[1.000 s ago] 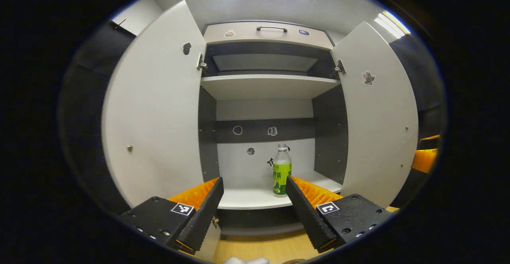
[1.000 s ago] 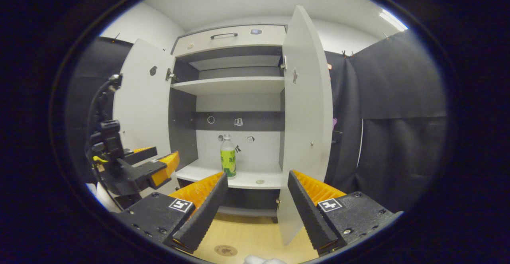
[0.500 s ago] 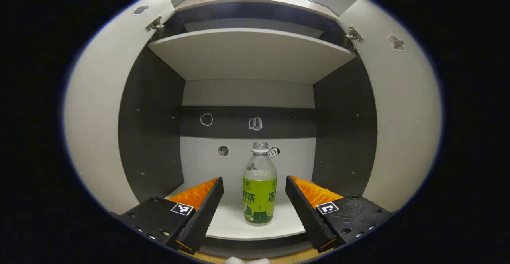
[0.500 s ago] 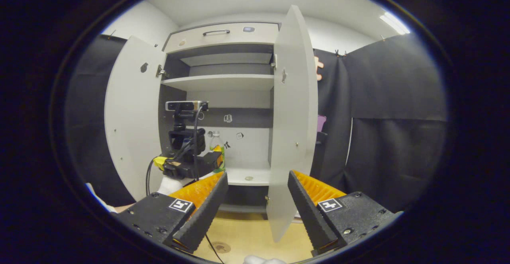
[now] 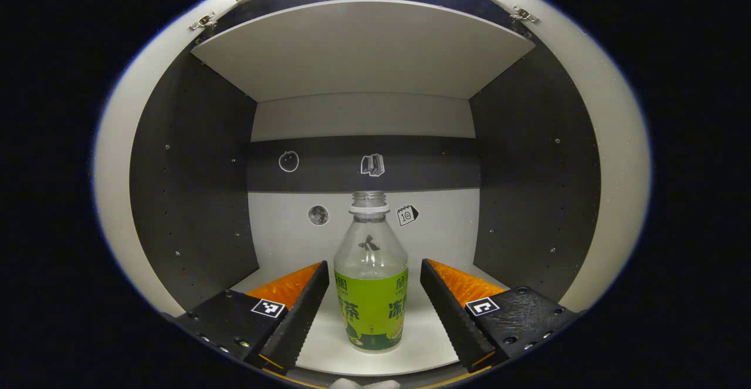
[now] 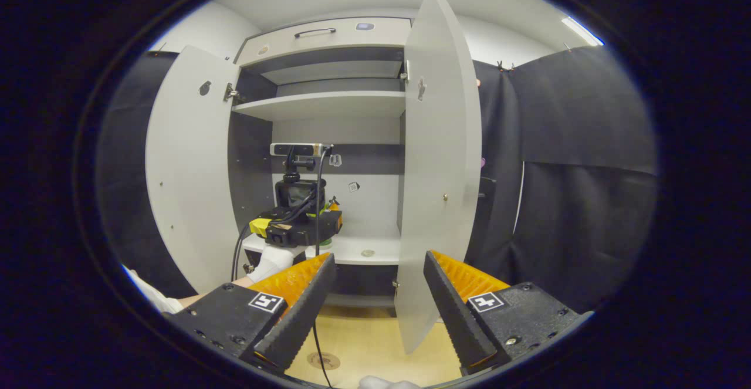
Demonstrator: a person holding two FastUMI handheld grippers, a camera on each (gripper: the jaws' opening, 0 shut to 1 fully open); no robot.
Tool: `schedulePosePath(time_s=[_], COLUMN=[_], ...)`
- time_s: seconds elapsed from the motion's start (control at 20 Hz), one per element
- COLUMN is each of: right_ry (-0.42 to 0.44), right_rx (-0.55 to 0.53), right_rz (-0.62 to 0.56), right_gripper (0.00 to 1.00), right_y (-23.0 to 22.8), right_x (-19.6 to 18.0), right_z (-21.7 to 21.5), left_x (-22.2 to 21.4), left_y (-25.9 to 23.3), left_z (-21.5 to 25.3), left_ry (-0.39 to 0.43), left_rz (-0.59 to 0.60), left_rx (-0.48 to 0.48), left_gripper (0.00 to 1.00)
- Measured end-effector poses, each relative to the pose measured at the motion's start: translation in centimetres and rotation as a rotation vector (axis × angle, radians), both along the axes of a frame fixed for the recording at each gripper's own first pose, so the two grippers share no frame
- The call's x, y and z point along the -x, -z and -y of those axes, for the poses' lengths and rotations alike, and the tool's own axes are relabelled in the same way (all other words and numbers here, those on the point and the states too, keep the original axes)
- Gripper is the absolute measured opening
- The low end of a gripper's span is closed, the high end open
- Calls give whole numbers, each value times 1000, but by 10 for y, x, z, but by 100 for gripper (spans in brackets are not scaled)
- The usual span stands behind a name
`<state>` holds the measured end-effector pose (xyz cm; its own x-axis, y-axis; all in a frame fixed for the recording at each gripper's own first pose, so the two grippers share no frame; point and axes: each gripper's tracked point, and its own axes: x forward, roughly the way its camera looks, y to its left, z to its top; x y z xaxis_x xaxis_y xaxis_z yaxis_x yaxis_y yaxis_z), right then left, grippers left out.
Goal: Grasp the bottle in the cabinet with the left hand and place it on the coaster, then close the right door with the right hand and the left door with the left hand.
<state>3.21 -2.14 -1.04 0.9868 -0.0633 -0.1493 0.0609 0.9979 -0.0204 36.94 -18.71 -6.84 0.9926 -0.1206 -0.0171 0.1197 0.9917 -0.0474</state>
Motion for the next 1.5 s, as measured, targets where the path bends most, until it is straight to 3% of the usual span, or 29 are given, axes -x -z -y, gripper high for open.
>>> schedulePosePath(time_s=[0.2,0.25,0.55,0.6,0.65,0.9,1.35,1.5], right_ry=[-17,-18,-8,-7,-6,-2,22,35], right_rx=[3,3,19,20,20,19,43,61], right_rz=[-10,-8,28,33,34,40,68,47], right_gripper=[100,100,99,100,100,99,99,99], right_y=[3,3,-4,-5,-4,2,15,26], right_x=[-3,-2,10,13,16,33,69,81], right_z=[-3,-3,0,0,0,1,12,17], left_x=[-13,-5,40,50,62,123,254,289], left_y=[12,9,-33,-40,-45,-47,33,60], left_z=[4,1,-12,-15,-18,-34,-38,-29], left_ry=[7,11,38,48,55,78,148,197], left_rz=[-41,-46,32,43,50,69,45,95], left_rx=[5,6,46,49,48,49,25,23], left_gripper=[97,76,76,80,76,76,76,76])
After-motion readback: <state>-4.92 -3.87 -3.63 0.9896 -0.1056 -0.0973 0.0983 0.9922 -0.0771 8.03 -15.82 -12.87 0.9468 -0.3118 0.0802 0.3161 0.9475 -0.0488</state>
